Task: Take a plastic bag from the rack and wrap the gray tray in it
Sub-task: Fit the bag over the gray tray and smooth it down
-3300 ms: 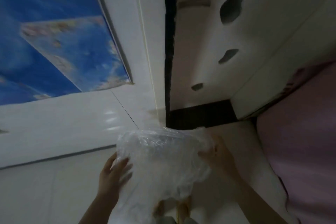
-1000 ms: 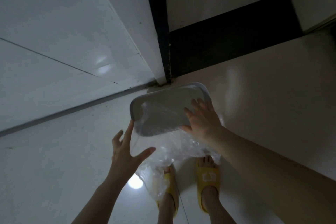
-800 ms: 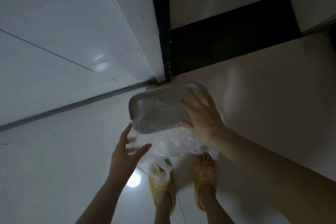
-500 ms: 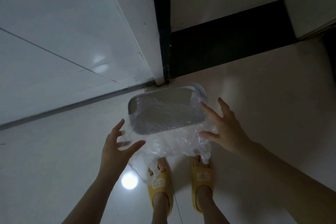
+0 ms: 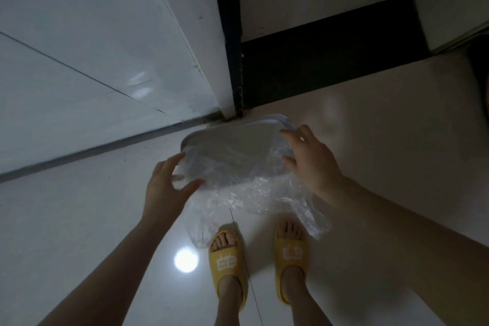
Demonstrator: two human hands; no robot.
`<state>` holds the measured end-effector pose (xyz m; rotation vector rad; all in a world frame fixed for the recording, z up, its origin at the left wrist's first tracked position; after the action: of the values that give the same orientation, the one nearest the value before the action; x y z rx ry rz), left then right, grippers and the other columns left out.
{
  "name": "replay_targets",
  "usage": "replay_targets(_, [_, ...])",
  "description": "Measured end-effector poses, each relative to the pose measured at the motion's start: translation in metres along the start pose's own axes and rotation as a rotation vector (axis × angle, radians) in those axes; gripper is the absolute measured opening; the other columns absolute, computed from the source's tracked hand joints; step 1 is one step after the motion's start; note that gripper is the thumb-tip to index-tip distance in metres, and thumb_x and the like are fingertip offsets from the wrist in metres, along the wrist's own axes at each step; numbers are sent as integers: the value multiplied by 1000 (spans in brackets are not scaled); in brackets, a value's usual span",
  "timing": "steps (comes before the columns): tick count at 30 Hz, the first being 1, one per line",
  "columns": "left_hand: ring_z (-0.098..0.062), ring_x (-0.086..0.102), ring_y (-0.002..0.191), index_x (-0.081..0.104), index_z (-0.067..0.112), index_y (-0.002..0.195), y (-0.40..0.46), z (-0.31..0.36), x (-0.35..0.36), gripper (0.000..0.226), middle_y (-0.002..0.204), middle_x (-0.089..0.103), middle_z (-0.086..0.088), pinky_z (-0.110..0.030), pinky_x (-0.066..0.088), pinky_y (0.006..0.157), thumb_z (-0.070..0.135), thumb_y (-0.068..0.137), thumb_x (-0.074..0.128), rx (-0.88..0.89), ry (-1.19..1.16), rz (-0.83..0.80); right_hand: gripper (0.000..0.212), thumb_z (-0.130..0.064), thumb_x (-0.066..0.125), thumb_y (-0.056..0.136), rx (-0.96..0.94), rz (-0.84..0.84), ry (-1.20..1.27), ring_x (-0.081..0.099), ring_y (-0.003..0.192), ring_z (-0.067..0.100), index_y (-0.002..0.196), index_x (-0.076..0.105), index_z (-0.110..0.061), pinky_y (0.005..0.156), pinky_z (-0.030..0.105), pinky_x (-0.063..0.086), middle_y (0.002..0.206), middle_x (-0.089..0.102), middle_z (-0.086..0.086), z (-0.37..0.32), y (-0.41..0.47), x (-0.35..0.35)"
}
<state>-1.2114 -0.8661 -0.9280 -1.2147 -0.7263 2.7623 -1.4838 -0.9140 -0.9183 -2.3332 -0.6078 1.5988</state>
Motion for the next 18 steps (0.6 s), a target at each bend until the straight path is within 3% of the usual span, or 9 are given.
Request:
replay_targets(6, [-31,45,123,43,20,135,7,-9,7,65,138,43,-14,-41,40,98,39,78,68,-21,185,-44,42,-25,55,90,-2,-58,-120,47,113,29,130,45,-18,91,39,47,133,43,11,-5,4,12])
replay_targets(10, [-30,31,135,32,29,141,-11,-15,0,84,151,26,-10,-44,33,104,55,67,65,-119,3,-11,35,-24,55,90,-7,15,-100,47,113,33,124,54,-16,89,41,45,132,48,15,-2,-9,13])
replay_targets(14, [-31,39,131,23,36,143,-41,-29,-2,98,151,26,-10,-48,41,101,50,60,73,-181,-81,-80,35,-25,58,89,-10,41,-69,48,115,38,122,58,-14,89,46,45,138,47,19,0,-19,10])
replay_targets(18, [-16,60,96,32,32,139,-51,-36,6,83,121,55,-4,-25,50,78,26,69,77,-196,-197,-72,54,-40,65,81,-147,13,-98,47,123,35,129,53,-17,95,46,40,142,46,14,-5,-23,11])
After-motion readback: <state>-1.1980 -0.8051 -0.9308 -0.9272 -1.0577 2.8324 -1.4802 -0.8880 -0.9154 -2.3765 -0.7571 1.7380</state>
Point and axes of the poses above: each hand's wrist, its own y-axis towards the middle knuckle, its own x-axis out of the palm, z = x × y, the point moved 2 cm from there along y, towards the middle knuckle
